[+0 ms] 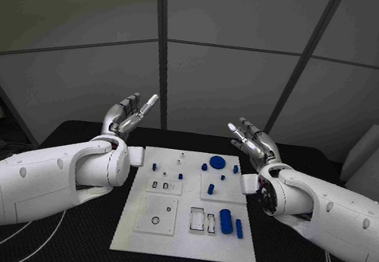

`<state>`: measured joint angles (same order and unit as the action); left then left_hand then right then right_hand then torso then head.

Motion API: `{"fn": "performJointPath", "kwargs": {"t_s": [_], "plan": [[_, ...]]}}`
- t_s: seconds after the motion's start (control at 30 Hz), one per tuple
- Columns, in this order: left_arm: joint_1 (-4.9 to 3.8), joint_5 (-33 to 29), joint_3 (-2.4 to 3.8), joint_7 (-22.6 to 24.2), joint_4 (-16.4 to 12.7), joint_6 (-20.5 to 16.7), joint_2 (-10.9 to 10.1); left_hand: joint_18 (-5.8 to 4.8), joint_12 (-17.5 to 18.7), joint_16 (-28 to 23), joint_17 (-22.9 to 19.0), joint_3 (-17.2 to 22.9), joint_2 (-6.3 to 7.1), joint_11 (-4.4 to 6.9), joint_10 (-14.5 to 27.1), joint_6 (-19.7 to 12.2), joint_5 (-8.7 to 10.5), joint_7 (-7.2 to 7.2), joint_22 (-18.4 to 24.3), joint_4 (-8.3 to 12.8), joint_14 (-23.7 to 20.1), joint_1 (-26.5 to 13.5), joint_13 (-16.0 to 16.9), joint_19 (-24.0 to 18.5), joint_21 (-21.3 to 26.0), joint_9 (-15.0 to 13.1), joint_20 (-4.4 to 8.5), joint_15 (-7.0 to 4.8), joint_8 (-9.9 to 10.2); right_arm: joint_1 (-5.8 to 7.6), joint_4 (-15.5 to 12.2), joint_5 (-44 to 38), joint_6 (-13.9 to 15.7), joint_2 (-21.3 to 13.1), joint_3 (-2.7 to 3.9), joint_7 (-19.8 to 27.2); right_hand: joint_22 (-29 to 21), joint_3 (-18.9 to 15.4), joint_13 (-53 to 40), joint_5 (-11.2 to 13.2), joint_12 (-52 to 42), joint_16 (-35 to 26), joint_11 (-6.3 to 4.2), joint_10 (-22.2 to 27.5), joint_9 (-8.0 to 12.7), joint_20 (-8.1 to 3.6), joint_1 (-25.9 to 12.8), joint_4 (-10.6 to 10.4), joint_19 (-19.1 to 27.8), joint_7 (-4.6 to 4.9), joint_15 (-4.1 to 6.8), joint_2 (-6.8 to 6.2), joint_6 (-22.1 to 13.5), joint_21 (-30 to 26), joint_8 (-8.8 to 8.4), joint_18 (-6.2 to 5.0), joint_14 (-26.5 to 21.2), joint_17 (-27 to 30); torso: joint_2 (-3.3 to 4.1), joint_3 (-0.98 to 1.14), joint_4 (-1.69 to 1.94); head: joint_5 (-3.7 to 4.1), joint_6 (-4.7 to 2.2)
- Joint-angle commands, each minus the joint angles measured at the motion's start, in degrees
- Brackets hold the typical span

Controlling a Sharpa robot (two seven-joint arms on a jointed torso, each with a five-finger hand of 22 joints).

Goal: Assemble the parts on the task board

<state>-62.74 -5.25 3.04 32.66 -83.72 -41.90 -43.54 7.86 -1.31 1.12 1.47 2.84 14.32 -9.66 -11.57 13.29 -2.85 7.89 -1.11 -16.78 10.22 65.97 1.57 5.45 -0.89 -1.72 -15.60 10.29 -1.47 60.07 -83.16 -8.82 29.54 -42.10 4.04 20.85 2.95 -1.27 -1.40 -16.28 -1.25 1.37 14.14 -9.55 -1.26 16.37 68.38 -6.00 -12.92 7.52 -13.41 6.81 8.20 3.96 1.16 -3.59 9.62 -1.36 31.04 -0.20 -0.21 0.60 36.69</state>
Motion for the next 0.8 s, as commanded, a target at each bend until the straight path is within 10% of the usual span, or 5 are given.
{"fn": "performJointPath", "kwargs": {"t_s": [0.03, 0.2, 0.33, 0.53, 0.8], "plan": [[-0.1, -0.69, 0.06, 2.0, -0.01, 1.17, 0.05, 1.2, -0.35, 0.41, 0.09, 0.27, 0.1, -0.35, -0.86, 0.71, -0.23, 3.82, -0.09, -0.48, 0.34, 1.68, 0.11, 0.06, -0.29, -0.12, -0.65, 0.6, -0.35, 0.14, 0.82, -6.49, -9.38, 0.32, 0.41, -4.77, 2.31, 2.18, -1.62, 1.82, -3.25, 2.96, 1.28, -14.89, -1.47, 0.36, 10.19, 5.43, -9.11, 9.39, -1.14, 0.19, 10.76, 4.66, 2.58, -2.17, 14.33, -1.49, 0.01, -0.01, -0.01, 0.0, 0.0], [-0.1, -0.69, 0.06, 2.0, -0.01, 1.17, 0.05, 1.3, -0.74, 0.84, 0.38, 1.32, -1.05, -1.25, -3.03, 2.39, -0.17, 4.69, -0.21, -0.43, 2.47, 2.7, 0.37, 0.49, -0.46, -0.35, -1.12, 1.28, -0.71, 0.15, 1.22, -7.33, -10.66, 0.48, 0.65, -5.47, 4.49, 3.96, -2.96, 3.63, -8.09, 7.07, -0.81, -36.02, -3.28, 0.28, 14.22, 9.39, -19.62, 7.91, 1.3, -0.74, 27.65, 9.78, 6.56, -4.72, 34.17, -2.66, 0.01, -0.01, -0.01, 0.0, 0.0], [-0.14, -0.69, 0.06, 2.08, -1.25, 3.53, -2.06, 0.07, -2.47, 2.77, 1.37, 3.21, -3.25, -3.82, -11.11, 8.95, 0.02, 6.61, -1.01, -0.25, 10.57, 5.21, 1.24, 4.0, -1.77, -1.23, -1.38, 2.77, -2.29, 1.96, 5.24, -31.09, -6.42, 0.33, 0.67, -4.14, 5.1, 5.96, -2.14, 3.25, -8.12, 7.77, -2.94, -43.44, -3.49, 0.31, 14.92, 11.41, -24.57, 5.92, 3.43, -1.83, 40.26, 12.35, 8.21, -6.74, 42.27, -2.37, 0.64, -0.06, -0.15, 0.01, -0.72], [-0.17, -0.34, 0.06, 1.89, -1.84, 4.85, -2.96, 0.51, -7.0, 8.28, 3.43, 4.86, -5.3, -3.96, -32.19, 23.95, -0.12, 6.37, -5.5, 0.7, 31.58, 11.72, 2.91, 25.41, -10.19, -2.97, -0.88, 2.07, -5.97, 4.14, 8.1, -43.15, -8.61, 1.37, 0.67, -7.08, 5.59, 9.65, -2.1, 2.31, -5.97, 7.7, -4.66, -49.74, -2.64, -1.14, 13.55, 12.57, -28.88, 4.47, 5.45, -3.84, 45.49, 14.81, 7.29, -7.03, 49.26, -2.54, 1.7, 0.0, -0.06, 0.16, -1.24], [-0.21, 2.56, 0.07, -0.33, -3.86, 7.1, -4.34, 2.83, -9.22, 11.91, 4.33, 5.37, -7.34, -0.86, -42.72, 36.98, 0.11, 5.14, -7.66, 5.3, 44.49, 16.5, 2.65, 39.1, -16.32, -3.68, 0.24, -1.7, -8.46, 7.39, 11.17, -58.87, -13.17, 3.15, 0.67, -12.94, 7.76, 13.81, -2.27, 0.32, -3.55, 9.72, -6.62, -55.33, -2.65, -4.66, 10.8, 12.79, -36.15, 3.07, 8.81, -7.53, 49.21, 20.36, 6.07, -7.06, 60.4, -4.35, 3.54, -0.06, 0.22, 0.48, -1.85]]}}
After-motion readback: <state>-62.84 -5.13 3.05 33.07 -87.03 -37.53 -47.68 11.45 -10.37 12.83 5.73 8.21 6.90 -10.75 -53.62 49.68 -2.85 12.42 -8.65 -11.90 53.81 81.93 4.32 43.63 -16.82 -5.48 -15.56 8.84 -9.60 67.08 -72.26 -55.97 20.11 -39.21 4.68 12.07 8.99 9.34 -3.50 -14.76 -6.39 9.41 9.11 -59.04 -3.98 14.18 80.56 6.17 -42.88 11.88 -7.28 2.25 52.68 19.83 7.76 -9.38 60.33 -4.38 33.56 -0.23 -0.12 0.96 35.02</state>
